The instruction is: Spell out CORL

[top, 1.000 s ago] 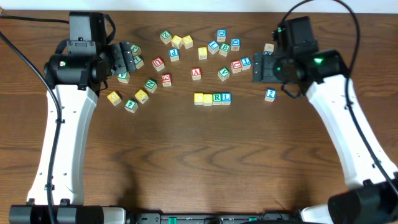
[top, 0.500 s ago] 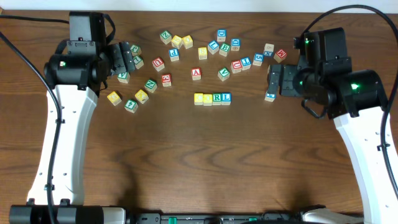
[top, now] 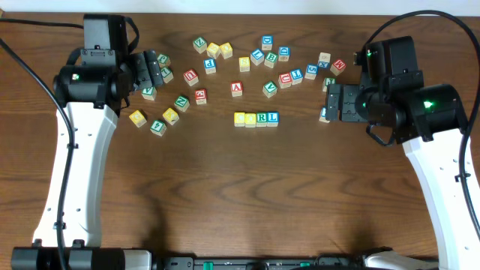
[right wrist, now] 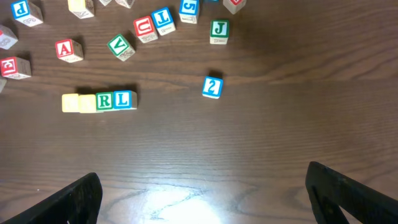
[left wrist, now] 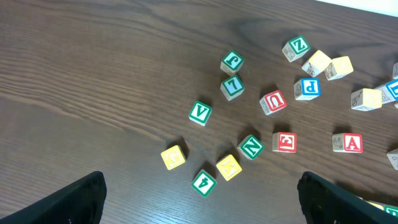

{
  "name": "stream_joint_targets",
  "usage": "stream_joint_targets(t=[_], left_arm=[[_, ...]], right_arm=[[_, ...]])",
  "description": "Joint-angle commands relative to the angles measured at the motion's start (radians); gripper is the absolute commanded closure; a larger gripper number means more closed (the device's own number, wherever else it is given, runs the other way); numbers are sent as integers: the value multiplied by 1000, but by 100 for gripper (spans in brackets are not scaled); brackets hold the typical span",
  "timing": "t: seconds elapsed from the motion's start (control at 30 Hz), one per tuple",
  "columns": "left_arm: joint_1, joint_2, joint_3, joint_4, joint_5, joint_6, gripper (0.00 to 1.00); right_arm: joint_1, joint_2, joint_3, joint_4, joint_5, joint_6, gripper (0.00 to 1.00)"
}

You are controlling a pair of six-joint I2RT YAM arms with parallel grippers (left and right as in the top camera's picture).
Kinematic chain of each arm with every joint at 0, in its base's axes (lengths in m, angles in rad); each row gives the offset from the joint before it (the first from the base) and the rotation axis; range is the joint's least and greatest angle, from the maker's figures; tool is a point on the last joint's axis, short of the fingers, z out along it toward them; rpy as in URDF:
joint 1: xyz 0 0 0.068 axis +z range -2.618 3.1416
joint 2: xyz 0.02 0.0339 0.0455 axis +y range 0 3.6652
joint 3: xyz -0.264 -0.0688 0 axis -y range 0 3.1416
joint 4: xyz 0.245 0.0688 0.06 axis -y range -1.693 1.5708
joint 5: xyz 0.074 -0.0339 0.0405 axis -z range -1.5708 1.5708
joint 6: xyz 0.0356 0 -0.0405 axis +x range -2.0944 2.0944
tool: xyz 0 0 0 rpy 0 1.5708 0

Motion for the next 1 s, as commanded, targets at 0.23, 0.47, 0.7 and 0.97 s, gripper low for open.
stream_joint_targets(t=[0.23, 0.47, 0.7, 0.97], left_arm=[[7, 8, -18, 0, -13, 3, 3], [7, 8, -18, 0, -13, 3, 3], [7, 8, -18, 0, -13, 3, 3], [7, 8, -18, 0, -13, 3, 3]], right_arm=[[-6, -150, 11, 27, 106, -21, 1], [-49, -321, -145, 293, 107, -129, 1], [-162, -564, -523, 640, 0, -139, 1], [-262, -930, -1016, 988, -97, -182, 1]])
